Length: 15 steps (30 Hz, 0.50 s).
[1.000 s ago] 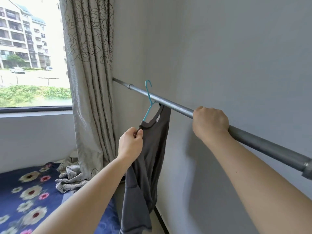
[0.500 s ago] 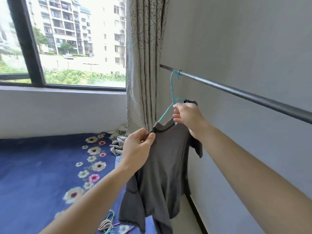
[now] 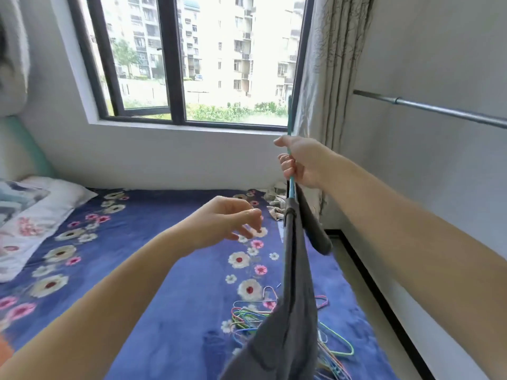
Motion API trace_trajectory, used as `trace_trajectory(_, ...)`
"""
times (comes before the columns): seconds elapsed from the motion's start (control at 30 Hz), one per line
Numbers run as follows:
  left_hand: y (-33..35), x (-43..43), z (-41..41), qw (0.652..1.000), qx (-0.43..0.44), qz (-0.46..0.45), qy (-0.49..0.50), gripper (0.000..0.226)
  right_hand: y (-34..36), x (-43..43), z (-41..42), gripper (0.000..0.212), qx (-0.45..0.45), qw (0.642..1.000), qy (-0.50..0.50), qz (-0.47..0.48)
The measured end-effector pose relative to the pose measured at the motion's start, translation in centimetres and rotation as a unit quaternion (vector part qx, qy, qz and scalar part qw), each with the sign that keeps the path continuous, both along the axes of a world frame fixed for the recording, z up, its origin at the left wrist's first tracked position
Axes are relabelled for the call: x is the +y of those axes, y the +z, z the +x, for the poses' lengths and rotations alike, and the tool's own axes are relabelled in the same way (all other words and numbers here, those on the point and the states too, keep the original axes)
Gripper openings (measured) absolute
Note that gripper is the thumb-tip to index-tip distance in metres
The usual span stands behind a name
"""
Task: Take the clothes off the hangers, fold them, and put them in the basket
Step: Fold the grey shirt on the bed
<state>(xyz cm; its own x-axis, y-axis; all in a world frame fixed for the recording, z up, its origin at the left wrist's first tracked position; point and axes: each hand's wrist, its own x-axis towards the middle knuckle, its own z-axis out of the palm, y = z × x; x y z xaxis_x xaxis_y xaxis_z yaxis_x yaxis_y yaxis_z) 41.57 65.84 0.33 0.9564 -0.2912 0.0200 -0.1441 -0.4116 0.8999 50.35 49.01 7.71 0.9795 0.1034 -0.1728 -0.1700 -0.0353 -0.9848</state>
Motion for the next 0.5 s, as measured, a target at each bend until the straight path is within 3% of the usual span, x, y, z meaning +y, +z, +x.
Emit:
trace_trajectory(0.17, -1.4, 7.0, 0.8, 0.988, -0.003, -0.040, 0.150, 0.011, 0.6, 7.6, -4.0, 0.021, -0.009, 0.988, 0.082, -0.130)
trace_trajectory(0.27, -2.2, 9.9, 1.4, 0.976, -0.019, -0.056, 0.208, 0.031, 0.3, 11.7, -5.6, 0.023, -0.061, 0.962, 0.125, -0.235)
trace_trajectory(0.37, -2.5, 12.2, 2.2, 0.957, -0.057, -0.007, 0.285, 0.054, -0.1, 14.3, -6.2, 0.019, -0.088, 0.939, 0.179, -0.282)
trace_trajectory(0.5, -2.5, 15.8, 3.1, 0.921, -0.120, 0.085, 0.360, 0.051, -0.8, 16.7, -6.4, 0.016, -0.108, 0.917, 0.231, -0.308)
